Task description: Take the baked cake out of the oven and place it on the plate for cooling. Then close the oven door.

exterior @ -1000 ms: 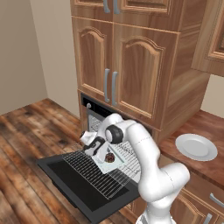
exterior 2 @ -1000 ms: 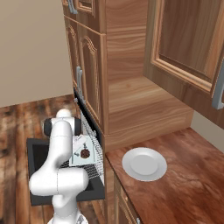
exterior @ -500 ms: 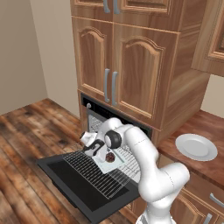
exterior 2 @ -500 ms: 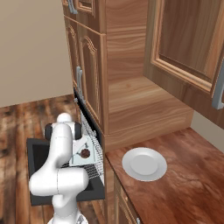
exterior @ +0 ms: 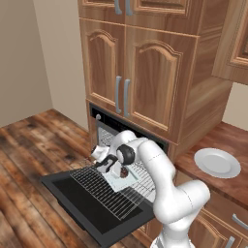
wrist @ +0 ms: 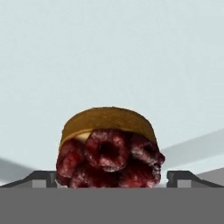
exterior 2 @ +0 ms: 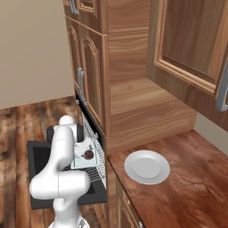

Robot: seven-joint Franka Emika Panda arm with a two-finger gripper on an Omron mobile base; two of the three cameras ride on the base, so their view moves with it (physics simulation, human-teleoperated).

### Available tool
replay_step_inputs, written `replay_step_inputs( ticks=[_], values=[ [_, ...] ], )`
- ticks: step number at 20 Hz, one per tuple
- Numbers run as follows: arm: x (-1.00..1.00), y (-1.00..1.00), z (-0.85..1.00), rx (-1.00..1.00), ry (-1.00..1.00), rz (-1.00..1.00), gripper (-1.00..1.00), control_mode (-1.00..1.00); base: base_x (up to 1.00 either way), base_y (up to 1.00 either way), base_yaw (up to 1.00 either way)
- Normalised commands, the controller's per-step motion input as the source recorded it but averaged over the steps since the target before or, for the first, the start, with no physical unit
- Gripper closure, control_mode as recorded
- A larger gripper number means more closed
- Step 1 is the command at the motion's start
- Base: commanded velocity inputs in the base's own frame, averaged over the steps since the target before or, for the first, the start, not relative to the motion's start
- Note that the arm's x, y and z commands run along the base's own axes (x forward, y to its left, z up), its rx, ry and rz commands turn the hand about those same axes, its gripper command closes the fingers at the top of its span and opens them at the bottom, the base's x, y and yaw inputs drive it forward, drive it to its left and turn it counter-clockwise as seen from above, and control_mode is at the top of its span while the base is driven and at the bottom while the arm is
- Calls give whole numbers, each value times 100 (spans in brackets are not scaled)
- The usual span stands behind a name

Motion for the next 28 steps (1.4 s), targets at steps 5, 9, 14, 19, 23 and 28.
replay_step_inputs(
  ticks=[5, 9, 14, 19, 23, 28],
  values=[
    [0, -31, -1, 0, 1, 5, -100, -100, 0, 0, 0],
    [0, -22, -3, 0, 2, 5, -100, -100, 0, 0, 0],
    [-5, -9, 0, 0, 3, 6, 100, -100, 0, 0, 0],
    [-20, -5, 0, 1, 1, 6, 100, -100, 0, 0, 0],
    [-47, -1, 14, 5, 0, 7, 100, -100, 0, 0, 0],
    [-59, 1, 52, 11, 0, 10, 100, -100, 0, 0, 0]
  ],
)
